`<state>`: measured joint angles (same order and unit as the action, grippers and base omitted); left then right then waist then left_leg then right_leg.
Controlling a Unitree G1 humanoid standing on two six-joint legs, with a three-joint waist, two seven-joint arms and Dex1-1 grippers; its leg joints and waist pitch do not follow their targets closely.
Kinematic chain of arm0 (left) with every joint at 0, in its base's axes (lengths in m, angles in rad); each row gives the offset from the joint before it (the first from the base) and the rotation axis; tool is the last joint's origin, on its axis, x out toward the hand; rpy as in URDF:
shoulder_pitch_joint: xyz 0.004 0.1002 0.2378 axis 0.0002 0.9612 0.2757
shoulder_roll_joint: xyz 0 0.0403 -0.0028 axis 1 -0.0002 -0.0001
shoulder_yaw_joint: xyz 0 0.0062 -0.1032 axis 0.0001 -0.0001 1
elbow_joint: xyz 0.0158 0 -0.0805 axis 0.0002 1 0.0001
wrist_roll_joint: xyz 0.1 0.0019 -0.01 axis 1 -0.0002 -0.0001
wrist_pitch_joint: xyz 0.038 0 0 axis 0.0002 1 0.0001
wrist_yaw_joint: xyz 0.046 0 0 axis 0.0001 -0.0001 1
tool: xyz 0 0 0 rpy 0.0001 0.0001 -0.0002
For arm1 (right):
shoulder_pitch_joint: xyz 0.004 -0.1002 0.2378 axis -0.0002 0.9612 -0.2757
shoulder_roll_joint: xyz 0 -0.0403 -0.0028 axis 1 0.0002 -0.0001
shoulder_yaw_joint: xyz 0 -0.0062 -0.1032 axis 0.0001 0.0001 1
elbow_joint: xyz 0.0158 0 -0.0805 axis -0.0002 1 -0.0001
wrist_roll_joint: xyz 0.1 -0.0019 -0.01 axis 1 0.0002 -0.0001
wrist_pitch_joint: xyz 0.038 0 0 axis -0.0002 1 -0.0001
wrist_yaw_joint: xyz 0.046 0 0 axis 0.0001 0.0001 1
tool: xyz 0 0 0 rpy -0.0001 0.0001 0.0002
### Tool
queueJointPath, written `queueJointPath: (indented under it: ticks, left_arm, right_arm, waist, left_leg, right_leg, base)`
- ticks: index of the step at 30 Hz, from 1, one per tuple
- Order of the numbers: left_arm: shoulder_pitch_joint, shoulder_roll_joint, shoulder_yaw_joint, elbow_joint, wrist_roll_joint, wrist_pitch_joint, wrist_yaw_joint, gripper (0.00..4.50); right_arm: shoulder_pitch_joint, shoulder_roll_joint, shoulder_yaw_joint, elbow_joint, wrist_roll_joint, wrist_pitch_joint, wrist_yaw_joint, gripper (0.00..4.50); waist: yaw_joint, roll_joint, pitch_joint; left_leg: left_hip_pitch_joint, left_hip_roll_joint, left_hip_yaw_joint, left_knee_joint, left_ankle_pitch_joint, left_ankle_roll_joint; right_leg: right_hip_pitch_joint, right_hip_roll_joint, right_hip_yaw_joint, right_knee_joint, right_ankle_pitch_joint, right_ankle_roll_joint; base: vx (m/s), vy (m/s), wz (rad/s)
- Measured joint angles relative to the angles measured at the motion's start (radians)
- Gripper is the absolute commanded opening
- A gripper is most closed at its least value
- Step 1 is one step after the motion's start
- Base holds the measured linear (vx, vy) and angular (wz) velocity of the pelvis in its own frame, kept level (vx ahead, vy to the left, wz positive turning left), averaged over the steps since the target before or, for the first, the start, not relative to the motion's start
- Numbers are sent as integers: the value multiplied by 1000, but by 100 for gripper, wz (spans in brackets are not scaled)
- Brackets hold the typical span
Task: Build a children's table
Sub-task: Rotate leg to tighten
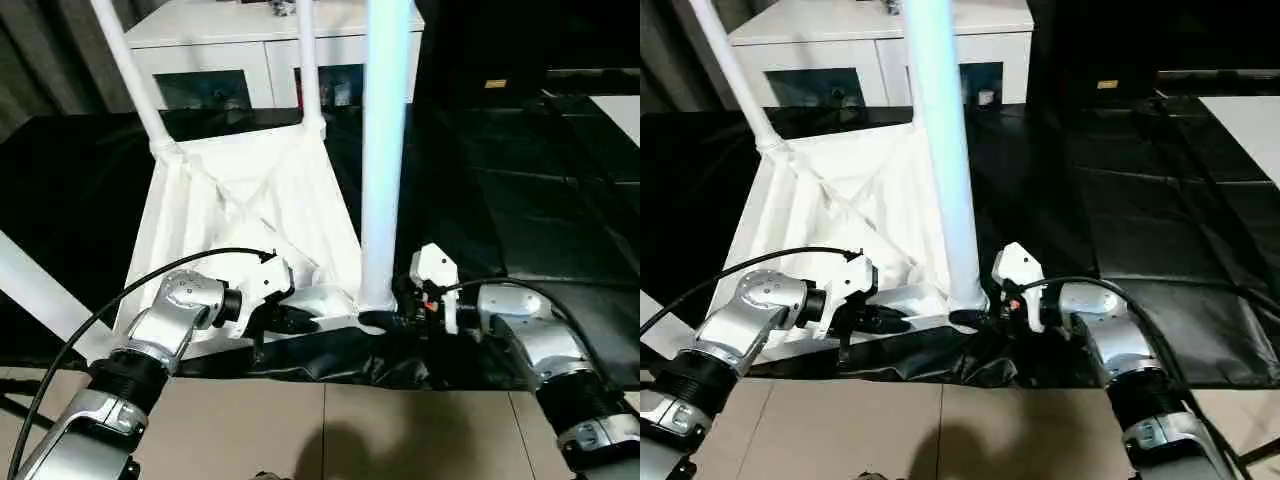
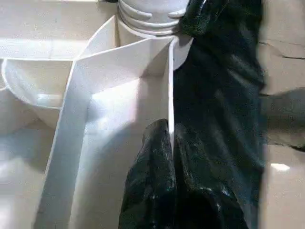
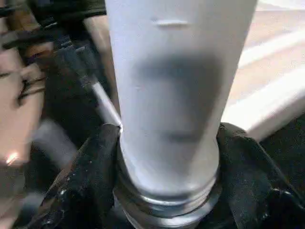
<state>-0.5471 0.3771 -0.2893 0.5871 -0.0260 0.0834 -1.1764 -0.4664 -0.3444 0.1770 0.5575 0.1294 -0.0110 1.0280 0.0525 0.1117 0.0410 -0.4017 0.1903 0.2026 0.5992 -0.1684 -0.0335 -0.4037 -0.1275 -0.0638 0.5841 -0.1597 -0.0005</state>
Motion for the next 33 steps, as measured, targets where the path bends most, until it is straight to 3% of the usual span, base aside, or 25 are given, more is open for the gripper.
queueJointPath:
  ticks: [11,13,16,18,20,25,26,32,33]
  left_arm:
    - [-80,-170,50,121,34,69,331,0]
    - [-117,-228,53,173,52,72,429,0]
    - [-138,-267,53,209,67,62,500,0]
    - [-146,-272,53,226,72,44,501,0]
    - [-152,-275,53,236,74,34,501,0]
    - [-155,-267,51,249,80,2,503,0]
    - [-156,-266,51,253,81,-6,502,0]
    - [-152,-244,50,283,99,-98,490,0]
    - [-148,-236,51,282,98,-108,479,27]
  right_arm:
    - [-60,194,-98,98,-78,71,-534,266]
    - [-100,246,-123,145,-103,85,-702,266]
    - [-122,266,-133,176,-127,86,-813,266]
    - [-122,272,-145,178,-127,75,-822,266]
    - [-120,274,-158,179,-125,67,-820,322]
    - [-96,269,-158,153,-121,31,-796,346]
    - [-85,262,-157,142,-120,24,-785,370]
    - [33,106,-87,-38,-91,29,-501,370]
    - [64,81,-79,-76,-78,34,-440,377]
  waist:
    - [-40,1,0]
    - [-49,4,-1]
    - [-50,10,-3]
    - [-49,12,-4]
    - [-47,13,-4]
    - [-47,15,-4]
    - [-47,15,-4]
    - [-43,16,-4]
    - [-44,16,-4]
  left_leg:
    - [2,-1,-2,-1,0,0]
    - [2,-3,-2,-1,0,0]
    - [1,-3,-2,-3,0,0]
    - [1,-4,-2,-3,0,0]
    - [0,-4,-3,-3,0,0]
    - [-1,-3,-3,-3,0,0]
    - [-1,-3,-3,-3,0,0]
    - [-1,-3,-3,-3,0,0]
    - [-1,-3,-3,-3,0,0]
  right_leg:
    - [0,0,0,0,-4,6]
    - [0,0,1,-1,-4,6]
    - [1,0,1,-6,-4,7]
    - [1,0,1,-6,-4,7]
    - [1,0,1,-6,-4,7]
    - [1,0,0,-6,-2,4]
    - [1,0,0,-6,-2,4]
    - [1,0,0,-6,-1,7]
    - [1,0,0,-6,0,9]
  base:
    - [0,0,0]
    - [0,0,0]
    - [0,0,0]
    - [0,0,0]
    - [0,0,0]
    - [0,0,0]
    - [0,0,0]
    - [0,0,0]
    - [0,0,0]
